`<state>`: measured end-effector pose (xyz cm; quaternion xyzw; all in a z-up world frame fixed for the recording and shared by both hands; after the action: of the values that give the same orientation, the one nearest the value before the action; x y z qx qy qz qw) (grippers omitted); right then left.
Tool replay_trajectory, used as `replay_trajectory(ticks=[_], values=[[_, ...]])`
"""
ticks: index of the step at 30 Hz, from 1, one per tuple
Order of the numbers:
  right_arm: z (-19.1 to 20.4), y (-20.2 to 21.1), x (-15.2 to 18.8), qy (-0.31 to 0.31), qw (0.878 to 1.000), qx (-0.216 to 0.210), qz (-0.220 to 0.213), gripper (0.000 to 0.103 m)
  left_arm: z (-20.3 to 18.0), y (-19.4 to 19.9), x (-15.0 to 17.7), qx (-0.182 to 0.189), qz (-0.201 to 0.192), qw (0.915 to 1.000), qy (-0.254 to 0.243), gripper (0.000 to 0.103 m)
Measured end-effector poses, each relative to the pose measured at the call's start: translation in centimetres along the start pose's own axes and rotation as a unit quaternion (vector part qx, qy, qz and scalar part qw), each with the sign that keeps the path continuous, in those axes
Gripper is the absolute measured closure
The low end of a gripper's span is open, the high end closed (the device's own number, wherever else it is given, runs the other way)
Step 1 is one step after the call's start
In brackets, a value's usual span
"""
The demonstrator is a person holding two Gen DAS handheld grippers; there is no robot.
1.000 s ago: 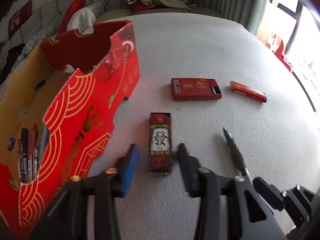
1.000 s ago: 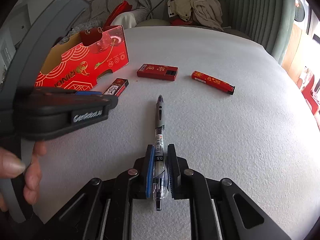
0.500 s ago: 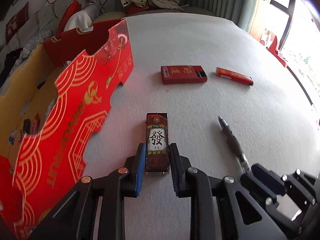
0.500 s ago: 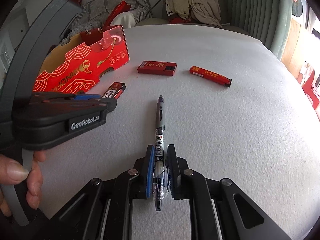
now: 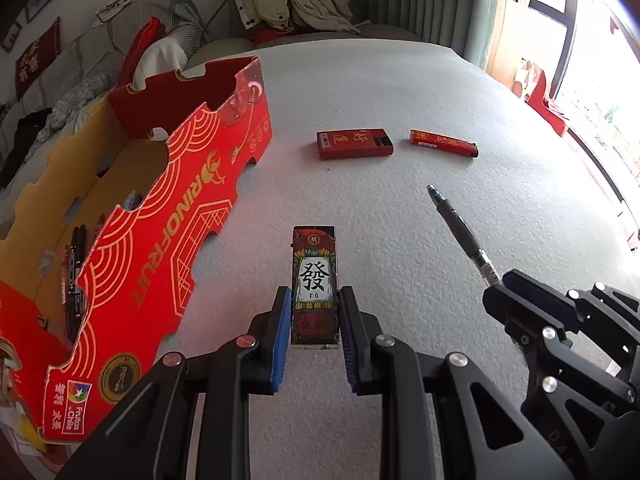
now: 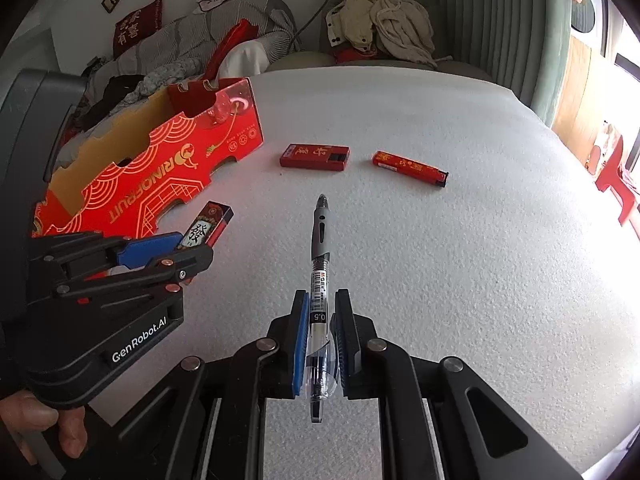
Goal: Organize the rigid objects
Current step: 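Grasp the mahjong-tile box with the left gripper while the right gripper grasps the black pen, then carry the mahjong-tile box and black pen over the cardboard box and open both grippers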
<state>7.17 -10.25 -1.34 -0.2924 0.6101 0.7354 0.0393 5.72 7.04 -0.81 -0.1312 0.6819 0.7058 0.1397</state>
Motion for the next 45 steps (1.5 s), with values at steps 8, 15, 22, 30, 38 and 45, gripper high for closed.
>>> replay_trajectory(ticks=[8, 15, 22, 30, 38, 45], values=[[0.0, 1.4, -0.4, -0.008, 1.0, -0.006, -0.014, 0.089, 0.3, 1.4, 0.6, 0.002, -0.011, 0.9998, 0.014, 0.078], [0.8, 3.7, -1.3, -0.001, 0.999, -0.009, -0.04, 0.089, 1.2, 3.3, 0.4, 0.001, -0.029, 0.9992, 0.027, 0.078], [2.2, 5.2, -2.1, 0.016, 0.998, -0.009, -0.058, 0.089, 2.6, 5.0, 0.1, 0.003, -0.046, 0.998, 0.043, 0.078], [3.7, 7.2, -3.8, 0.034, 0.996, -0.01, -0.087, 0.089, 3.7, 7.9, -0.2, 0.012, -0.076, 0.9954, 0.057, 0.078], [5.2, 9.0, -5.2, 0.053, 0.992, -0.014, -0.11, 0.089, 5.1, 10.6, -0.7, 0.011, -0.107, 0.9916, 0.072, 0.078], [6.9, 9.9, -6.4, 0.069, 0.99, -0.027, -0.123, 0.089, 7.4, 11.9, -0.5, 0.005, -0.12, 0.9885, 0.093, 0.078]])
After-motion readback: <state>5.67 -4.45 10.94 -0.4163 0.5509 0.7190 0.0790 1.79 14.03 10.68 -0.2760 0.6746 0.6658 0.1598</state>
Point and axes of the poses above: each gripper's, at about its wrist camera, not at the fingertips, and y roughly against the way its jaws point, z to its left, x to its underside, the point moved 5 cm from there along -y, roughly the way its jaws point, and after that the axes turned 10 degrees about z, right-handed, at the moved point
